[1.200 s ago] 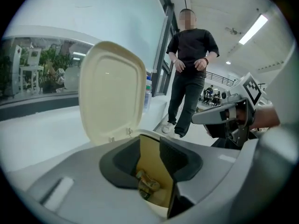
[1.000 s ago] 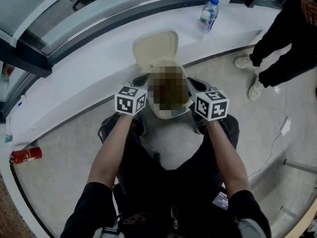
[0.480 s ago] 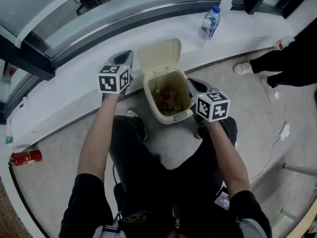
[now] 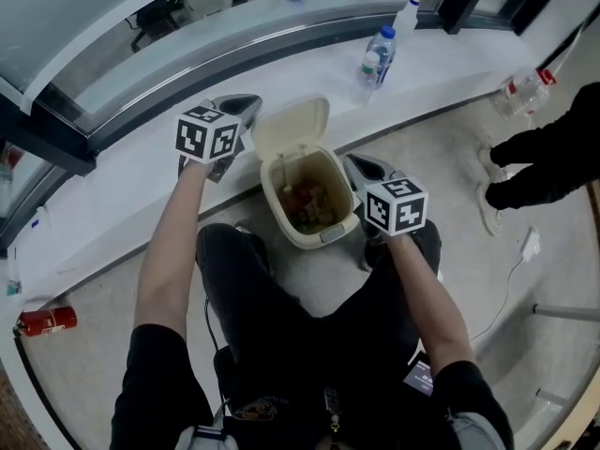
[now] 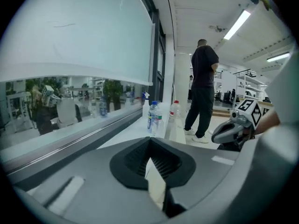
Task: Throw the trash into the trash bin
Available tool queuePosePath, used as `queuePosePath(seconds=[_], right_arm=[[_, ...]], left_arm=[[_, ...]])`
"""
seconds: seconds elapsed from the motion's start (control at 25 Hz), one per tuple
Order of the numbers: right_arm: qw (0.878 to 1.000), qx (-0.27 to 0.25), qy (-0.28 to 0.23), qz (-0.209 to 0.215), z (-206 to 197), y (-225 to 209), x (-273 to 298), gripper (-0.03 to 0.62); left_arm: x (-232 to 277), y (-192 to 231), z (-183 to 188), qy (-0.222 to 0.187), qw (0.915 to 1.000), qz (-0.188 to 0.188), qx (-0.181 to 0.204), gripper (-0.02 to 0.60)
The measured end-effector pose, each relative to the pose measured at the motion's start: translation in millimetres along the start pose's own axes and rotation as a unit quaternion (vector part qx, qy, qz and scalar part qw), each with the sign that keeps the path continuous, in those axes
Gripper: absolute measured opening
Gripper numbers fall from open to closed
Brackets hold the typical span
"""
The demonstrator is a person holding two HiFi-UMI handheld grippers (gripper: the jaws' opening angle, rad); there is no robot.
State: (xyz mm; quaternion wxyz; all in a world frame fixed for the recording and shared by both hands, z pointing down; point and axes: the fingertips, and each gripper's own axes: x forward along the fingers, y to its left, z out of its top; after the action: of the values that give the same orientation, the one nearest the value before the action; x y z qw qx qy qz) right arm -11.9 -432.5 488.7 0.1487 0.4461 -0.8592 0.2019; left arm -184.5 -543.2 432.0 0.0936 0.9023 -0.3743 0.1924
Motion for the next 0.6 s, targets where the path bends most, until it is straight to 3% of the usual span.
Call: queuePosePath(seconds=[0.24,0.6], right_arm=[[1.000,-0.002,-0.017,0.001,10.4,2.4,-9.0,0.003],[0.999,-0.009,-0.036,0.003,13.4,12.2,-22.9,0.003]], left_arm=[[-4.0,-66.3,-16.0,0.033,0.9949,-0.089,0.033,0.006],[-9.2,-142.1,-66.7,0.080,0.9899,-0.110,0.039,0.006]])
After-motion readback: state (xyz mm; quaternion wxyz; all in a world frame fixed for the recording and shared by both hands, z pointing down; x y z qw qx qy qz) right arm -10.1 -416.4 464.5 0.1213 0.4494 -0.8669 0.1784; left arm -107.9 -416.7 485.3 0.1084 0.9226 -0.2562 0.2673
